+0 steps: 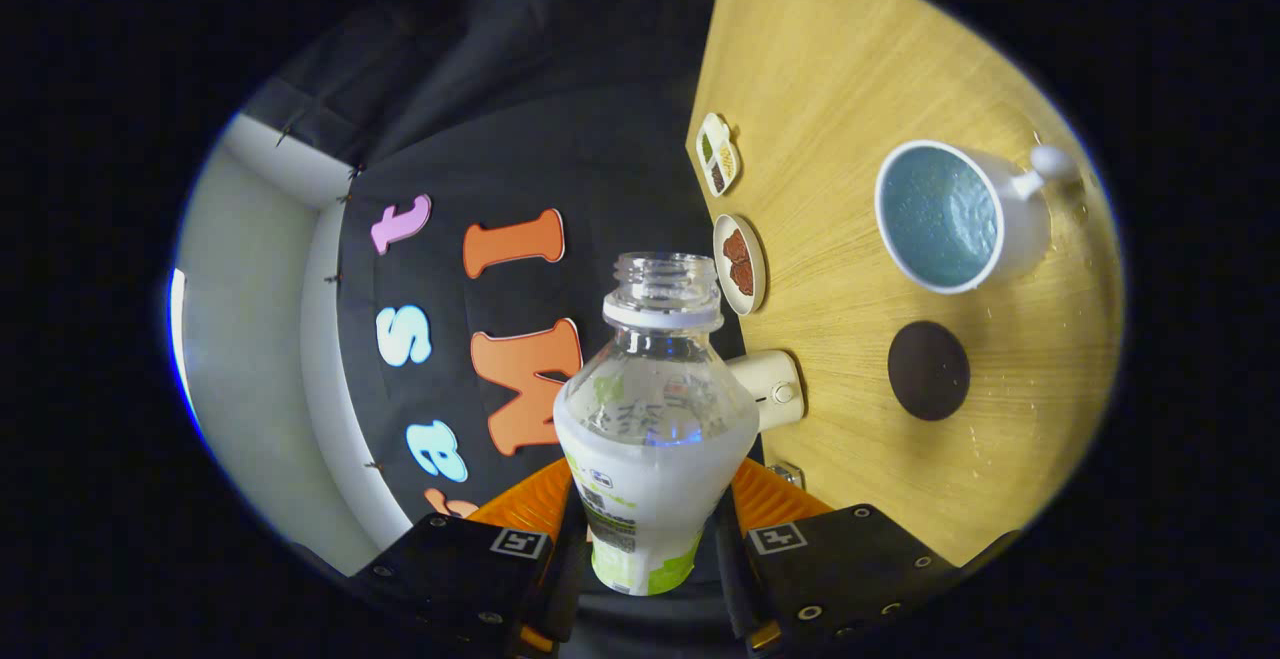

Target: Take the bottle from table, then pour the juice into the cup, finally place the bottle on the coaster

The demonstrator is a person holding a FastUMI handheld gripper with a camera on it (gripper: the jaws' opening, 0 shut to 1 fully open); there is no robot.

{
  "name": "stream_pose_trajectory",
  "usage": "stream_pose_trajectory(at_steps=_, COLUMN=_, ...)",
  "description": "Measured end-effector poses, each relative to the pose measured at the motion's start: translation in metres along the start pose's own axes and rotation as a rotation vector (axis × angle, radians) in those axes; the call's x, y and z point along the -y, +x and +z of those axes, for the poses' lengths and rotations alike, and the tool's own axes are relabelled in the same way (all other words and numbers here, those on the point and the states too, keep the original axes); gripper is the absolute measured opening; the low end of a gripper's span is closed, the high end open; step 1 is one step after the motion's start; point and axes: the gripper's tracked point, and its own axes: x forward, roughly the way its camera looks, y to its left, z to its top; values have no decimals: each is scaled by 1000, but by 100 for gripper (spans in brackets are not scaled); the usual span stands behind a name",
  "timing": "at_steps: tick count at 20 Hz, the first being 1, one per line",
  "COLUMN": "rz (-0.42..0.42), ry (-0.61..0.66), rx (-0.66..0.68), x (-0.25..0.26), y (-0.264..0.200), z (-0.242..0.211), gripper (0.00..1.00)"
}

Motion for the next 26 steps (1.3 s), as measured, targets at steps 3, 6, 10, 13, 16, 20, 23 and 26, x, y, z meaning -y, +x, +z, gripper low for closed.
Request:
stream_pose_trajectory(at_steps=3, rz=-30, ry=-284, rx=-2, x=-3, y=2, z=0, gripper=58)
stream_pose_trajectory(at_steps=6, rz=-33, ry=-538, rx=-4, x=-6, y=6, z=0, gripper=59)
stream_pose_trajectory(at_steps=10, rz=-100, ry=-865, rx=-4, x=3, y=15, z=-7, gripper=59)
stream_pose_trajectory(at_steps=13, rz=-182, ry=-1182, rx=5, x=18, y=23, z=-4, gripper=59)
stream_pose_trajectory(at_steps=16, rz=-269, ry=-1516, rx=70, x=23, y=30, z=12, gripper=59)
stream_pose_trajectory(at_steps=20, rz=-303, ry=-1648, rx=70, x=43, y=42, z=9, gripper=59)
stream_pose_trajectory(at_steps=23, rz=-346, ry=-1679, rx=53, x=63, y=51, z=10, gripper=59)
stream_pose_trajectory(at_steps=26, rz=-386, ry=-1704, rx=44, x=78, y=58, z=13, gripper=59)
